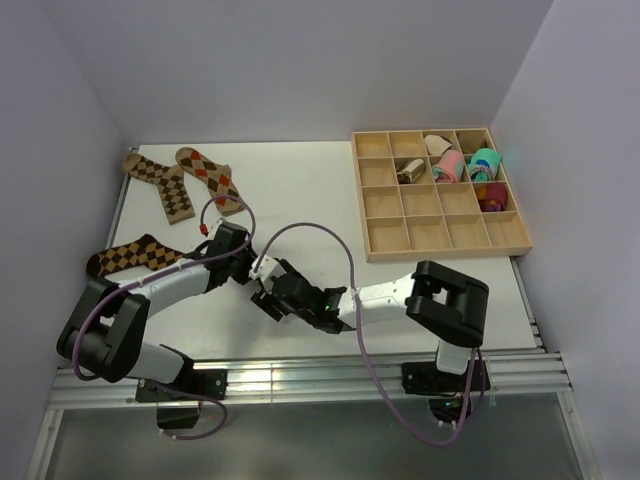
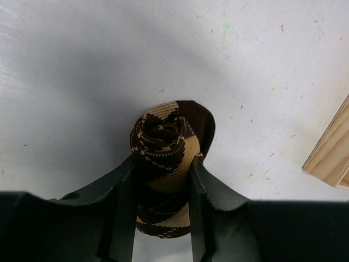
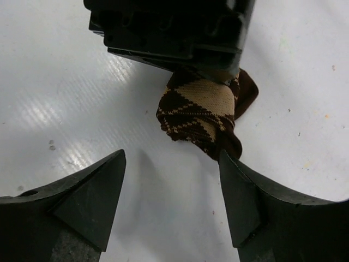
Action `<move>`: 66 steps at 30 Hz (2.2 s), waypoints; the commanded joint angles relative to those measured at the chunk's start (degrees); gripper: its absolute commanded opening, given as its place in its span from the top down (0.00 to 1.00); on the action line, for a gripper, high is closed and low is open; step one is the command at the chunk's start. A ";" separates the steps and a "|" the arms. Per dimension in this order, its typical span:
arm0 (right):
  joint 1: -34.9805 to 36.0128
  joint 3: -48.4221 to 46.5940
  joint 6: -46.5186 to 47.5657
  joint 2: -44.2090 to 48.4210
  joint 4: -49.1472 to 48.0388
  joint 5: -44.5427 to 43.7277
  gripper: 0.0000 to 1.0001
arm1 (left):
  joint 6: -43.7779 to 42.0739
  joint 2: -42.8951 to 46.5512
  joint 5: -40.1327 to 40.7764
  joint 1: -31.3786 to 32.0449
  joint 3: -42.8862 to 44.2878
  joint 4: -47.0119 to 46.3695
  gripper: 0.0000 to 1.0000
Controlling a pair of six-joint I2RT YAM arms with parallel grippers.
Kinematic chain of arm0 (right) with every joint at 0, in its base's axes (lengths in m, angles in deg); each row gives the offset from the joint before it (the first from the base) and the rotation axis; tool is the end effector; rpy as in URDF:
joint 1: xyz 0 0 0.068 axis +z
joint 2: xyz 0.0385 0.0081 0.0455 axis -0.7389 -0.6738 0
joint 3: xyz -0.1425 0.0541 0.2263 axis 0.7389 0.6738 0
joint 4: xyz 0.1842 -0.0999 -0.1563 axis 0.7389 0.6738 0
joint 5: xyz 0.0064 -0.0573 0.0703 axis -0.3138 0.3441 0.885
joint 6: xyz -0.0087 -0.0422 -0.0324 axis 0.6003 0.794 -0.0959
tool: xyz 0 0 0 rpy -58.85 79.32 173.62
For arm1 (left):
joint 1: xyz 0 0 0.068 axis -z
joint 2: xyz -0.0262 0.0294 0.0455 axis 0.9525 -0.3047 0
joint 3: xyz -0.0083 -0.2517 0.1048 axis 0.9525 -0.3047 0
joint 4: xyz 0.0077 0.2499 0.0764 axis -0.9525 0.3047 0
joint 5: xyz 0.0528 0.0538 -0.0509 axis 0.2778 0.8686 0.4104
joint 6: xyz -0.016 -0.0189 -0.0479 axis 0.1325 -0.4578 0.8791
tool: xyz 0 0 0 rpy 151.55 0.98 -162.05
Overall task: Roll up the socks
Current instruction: Roll the sock at the center of the board.
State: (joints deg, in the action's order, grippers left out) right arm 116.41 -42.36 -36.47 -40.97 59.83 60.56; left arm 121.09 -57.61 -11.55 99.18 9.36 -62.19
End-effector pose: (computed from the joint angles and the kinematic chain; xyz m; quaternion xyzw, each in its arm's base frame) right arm 0.1405 0.3318 0.1670 -0.4223 0.7516 0.1670 0.4784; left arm 0.2360 -0.1171 0.1596 -0.3084 0.8928 -0.2099 0.2524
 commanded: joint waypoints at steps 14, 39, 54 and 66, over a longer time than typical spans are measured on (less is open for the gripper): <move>3.21 -7.39 9.37 -8.58 -6.75 -11.01 0.22 | -2.88 -3.27 -1.66 0.15 0.71 6.51 0.79; -5.75 -3.71 -4.60 -8.14 3.26 5.94 1.00 | -2.80 -0.12 -1.49 0.15 0.71 3.79 0.48; -15.59 -2.47 -11.80 -9.63 4.32 29.33 1.00 | 2.47 8.59 0.98 -1.78 -6.14 -2.80 0.25; -19.46 -4.93 -14.27 -13.68 5.64 39.53 1.00 | 4.76 15.18 -0.78 -5.21 -15.11 -15.55 0.26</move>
State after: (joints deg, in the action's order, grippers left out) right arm 97.55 -48.19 -49.23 -50.57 55.51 96.95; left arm 124.77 -43.71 -12.21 94.68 -4.65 -72.50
